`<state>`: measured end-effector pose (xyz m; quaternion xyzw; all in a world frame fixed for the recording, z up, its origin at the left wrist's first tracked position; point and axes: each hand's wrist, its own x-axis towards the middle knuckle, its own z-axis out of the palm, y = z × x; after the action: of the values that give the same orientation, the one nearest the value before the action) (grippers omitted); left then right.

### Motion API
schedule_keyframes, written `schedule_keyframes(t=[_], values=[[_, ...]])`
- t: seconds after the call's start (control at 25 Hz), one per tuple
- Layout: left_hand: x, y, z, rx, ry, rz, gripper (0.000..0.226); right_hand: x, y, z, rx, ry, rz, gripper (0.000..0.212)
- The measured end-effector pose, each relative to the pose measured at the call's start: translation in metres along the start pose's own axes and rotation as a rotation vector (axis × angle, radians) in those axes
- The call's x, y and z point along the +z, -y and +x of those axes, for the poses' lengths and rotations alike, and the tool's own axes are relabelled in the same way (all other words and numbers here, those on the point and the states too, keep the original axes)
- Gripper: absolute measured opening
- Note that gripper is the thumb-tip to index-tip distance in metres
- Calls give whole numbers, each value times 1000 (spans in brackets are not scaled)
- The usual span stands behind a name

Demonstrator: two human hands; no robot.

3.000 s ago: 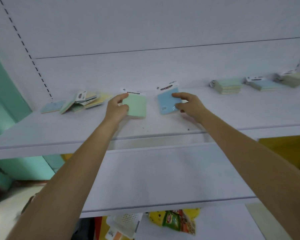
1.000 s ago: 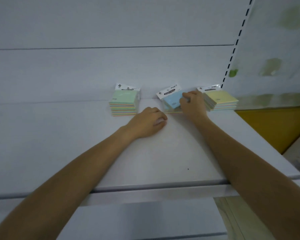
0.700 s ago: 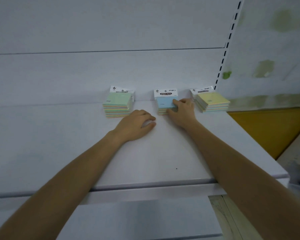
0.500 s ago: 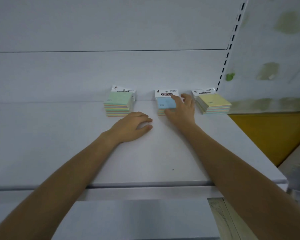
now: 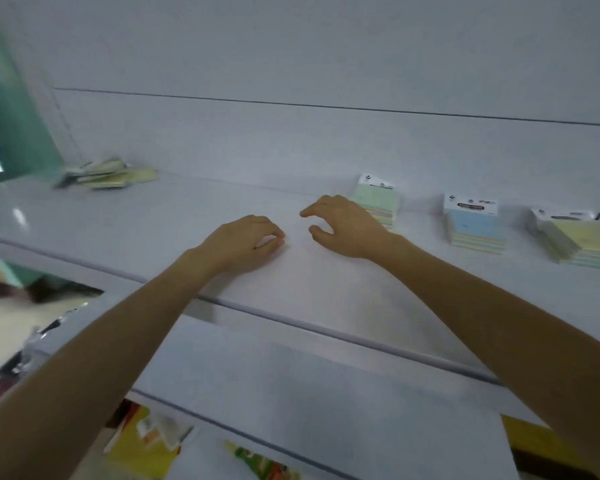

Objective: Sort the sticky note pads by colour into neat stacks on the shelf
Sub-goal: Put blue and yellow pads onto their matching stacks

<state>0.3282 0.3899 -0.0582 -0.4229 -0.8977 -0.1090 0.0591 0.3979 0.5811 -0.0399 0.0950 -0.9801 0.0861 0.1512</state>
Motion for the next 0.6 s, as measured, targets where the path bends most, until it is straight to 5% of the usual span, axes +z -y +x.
schedule_keyframes(t=[0.32, 0.6], values=[[-62, 203, -130, -363, -143, 3, 33, 74, 166, 126, -61, 157, 142, 37], [-81, 322, -151, -501, -233, -45, 31, 131, 223, 227, 59, 151, 257, 35]])
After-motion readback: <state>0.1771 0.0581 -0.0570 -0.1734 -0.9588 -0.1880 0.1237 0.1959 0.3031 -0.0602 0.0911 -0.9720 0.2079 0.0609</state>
